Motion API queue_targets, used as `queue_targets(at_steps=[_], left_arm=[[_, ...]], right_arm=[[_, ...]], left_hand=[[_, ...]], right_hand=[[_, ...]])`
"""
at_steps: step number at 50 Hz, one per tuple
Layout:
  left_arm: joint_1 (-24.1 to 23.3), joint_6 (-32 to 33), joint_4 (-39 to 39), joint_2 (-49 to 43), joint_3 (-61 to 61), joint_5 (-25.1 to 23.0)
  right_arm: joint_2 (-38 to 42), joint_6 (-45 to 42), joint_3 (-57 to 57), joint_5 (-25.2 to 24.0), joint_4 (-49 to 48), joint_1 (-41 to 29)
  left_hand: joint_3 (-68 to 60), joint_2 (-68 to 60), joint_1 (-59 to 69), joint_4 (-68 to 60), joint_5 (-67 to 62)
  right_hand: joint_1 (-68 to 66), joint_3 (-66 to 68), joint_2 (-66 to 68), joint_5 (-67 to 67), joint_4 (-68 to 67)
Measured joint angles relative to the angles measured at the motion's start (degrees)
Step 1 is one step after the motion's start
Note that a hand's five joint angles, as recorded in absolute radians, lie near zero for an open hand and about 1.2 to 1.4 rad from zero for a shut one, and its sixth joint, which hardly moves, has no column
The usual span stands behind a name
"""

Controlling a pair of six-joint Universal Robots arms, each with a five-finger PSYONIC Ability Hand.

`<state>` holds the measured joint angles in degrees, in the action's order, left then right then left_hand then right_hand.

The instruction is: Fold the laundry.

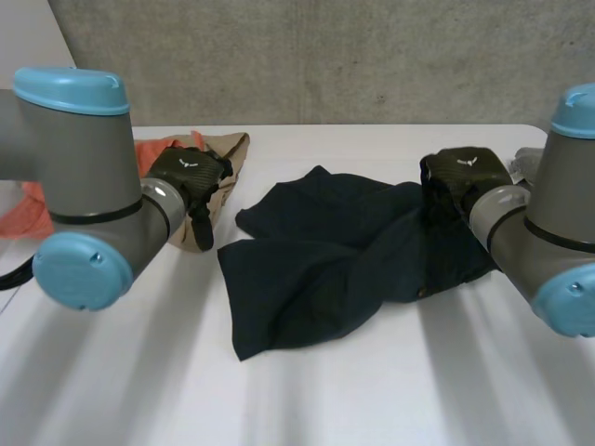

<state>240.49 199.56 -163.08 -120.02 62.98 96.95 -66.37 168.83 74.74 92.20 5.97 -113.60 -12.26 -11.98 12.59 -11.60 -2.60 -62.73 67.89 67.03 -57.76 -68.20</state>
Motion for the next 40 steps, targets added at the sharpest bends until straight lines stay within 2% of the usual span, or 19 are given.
queue_targets(at_steps=[6, 9, 14, 20, 33, 35, 36, 37, 38, 40], left_arm=[[-3.1, -3.2, 0.3, 7.3, 7.3, 1.7], [-5.3, -5.1, 0.1, 11.4, 12.6, 0.8], [-8.0, -6.7, 0.0, 13.0, 17.6, -1.9], [-9.7, -8.0, -0.1, 9.3, 19.0, -3.5], [-8.9, -11.1, 0.9, -4.4, 10.1, -1.4], [-9.0, -11.0, 0.7, -5.8, 8.6, -0.9], [-9.0, -10.8, 0.5, -6.5, 7.6, -0.4], [-9.0, -10.7, 0.4, -6.8, 7.1, -0.2], [-8.9, -10.5, 0.1, -7.2, 6.2, 0.3], [-8.7, -10.3, -0.2, -7.4, 5.5, 0.8]], right_arm=[[1.0, 2.2, -3.0, 3.9, -2.0, -1.2], [2.2, 2.8, -5.1, 5.6, -2.7, -1.8], [4.3, 3.5, -7.9, 8.1, -2.7, -2.2], [6.1, 5.1, -10.0, 10.6, -2.3, -2.4], [6.0, 7.2, -10.8, 11.5, -2.1, -1.2], [5.7, 7.5, -10.7, 11.4, -2.0, -0.9], [5.5, 7.7, -10.6, 11.3, -1.8, -0.7], [5.3, 7.8, -10.6, 11.1, -1.6, -0.6], [5.1, 7.7, -10.5, 10.9, -1.2, -0.4], [4.8, 7.3, -10.4, 10.5, -0.7, -0.3]], left_hand=[[0.0, 0.0, 0.0, -0.1, 0.0], [-4.0, -4.5, 4.4, -4.9, -4.2], [-6.5, -6.8, 6.3, -7.5, -6.5], [-5.8, -6.0, 5.6, -6.2, -5.2], [-4.1, -4.3, 4.6, -4.1, -2.9], [-13.9, -15.3, 15.7, -14.5, -13.4], [-26.8, -28.5, 29.8, -27.7, -26.4], [-26.8, -28.5, 29.8, -27.7, -26.4], [-45.4, -46.0, 47.2, -45.6, -44.1], [-51.5, -52.1, 53.0, -52.7, -51.2]], right_hand=[[0.0, 0.0, 0.0, 0.0, 0.0], [0.0, 0.0, 0.0, 0.0, 0.0], [0.0, 0.0, 0.0, 0.0, 0.0], [0.0, 0.0, 0.0, 0.0, -0.2], [0.0, 0.0, 0.0, 0.0, -0.2], [0.0, 0.0, 0.0, 0.0, -0.2], [0.0, 0.0, 0.0, 0.0, -0.2], [0.0, 0.0, 0.0, 0.0, -0.2], [0.0, 0.0, 0.0, 0.0, -0.2], [0.0, 0.0, 0.0, 0.1, -0.2]])
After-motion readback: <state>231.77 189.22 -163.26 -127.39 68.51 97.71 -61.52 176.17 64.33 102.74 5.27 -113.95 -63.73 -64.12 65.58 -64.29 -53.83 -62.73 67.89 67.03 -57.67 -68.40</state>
